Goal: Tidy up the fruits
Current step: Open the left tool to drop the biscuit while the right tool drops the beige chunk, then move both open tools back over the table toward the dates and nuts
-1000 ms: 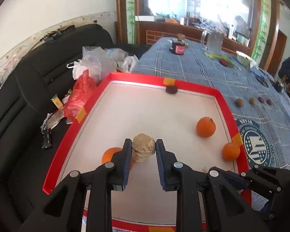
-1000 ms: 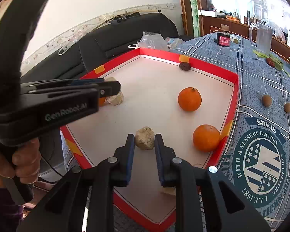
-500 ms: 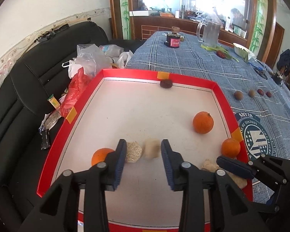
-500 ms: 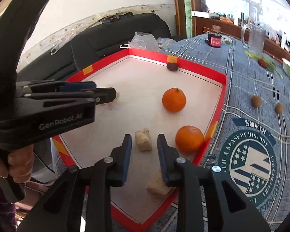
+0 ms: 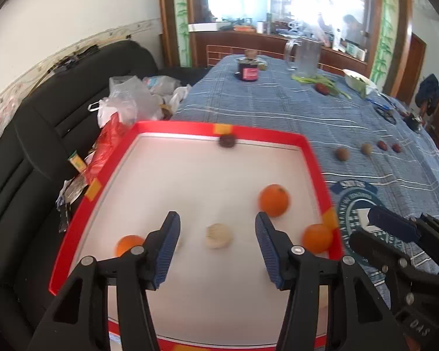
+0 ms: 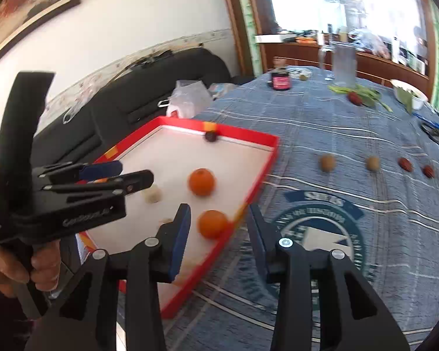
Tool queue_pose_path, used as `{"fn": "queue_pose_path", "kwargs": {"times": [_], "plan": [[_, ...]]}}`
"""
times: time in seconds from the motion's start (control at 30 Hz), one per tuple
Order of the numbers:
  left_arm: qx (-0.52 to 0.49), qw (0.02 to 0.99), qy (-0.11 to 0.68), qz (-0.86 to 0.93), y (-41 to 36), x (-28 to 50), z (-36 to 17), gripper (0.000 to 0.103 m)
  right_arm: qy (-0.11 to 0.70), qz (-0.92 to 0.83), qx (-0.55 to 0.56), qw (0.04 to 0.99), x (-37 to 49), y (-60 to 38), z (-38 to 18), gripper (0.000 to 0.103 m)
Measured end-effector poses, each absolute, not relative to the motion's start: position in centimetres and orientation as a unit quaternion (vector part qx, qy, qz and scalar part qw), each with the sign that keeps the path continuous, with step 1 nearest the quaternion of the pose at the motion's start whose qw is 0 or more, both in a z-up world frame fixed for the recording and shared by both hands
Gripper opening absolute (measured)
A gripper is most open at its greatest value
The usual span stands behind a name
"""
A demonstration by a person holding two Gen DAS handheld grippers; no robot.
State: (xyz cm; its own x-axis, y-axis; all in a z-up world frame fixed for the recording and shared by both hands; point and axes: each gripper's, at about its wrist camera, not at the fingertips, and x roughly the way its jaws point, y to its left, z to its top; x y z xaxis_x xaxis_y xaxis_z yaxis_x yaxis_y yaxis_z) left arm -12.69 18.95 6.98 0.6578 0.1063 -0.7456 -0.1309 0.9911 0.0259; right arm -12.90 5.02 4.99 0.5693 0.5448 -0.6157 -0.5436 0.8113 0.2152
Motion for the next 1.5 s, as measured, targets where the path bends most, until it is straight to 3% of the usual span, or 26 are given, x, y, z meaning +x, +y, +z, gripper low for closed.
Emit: {"fn": "queue_pose_path", "kwargs": {"times": [0.47,0.6,0.83,1.5], "plan": [[0.017,0.914,0.403,0.027,12.7,-12.9,8.8,0.061,0.343,0.234,0.065,0.907,-11.4,-5.4,5.2,0.044],[0.028,0.916,0.4,0.02,11.1,-13.3,9.1,0.069,0.344,0.197,0.097,0.913,-11.2,-10.1,4.6,0.044],[0.037,0.907,0.419,0.003,9.2,-13.0,7.8,0.07,0.362,0.14,0.151,0.909,-10.5,-16.7,3.0,0.044],[0.032,0.898,0.437,-0.037,7.3,-11.7,6.5,0.07,0.375,0.132,0.092,0.913,-5.8,-16.8,4.9,0.044]]}}
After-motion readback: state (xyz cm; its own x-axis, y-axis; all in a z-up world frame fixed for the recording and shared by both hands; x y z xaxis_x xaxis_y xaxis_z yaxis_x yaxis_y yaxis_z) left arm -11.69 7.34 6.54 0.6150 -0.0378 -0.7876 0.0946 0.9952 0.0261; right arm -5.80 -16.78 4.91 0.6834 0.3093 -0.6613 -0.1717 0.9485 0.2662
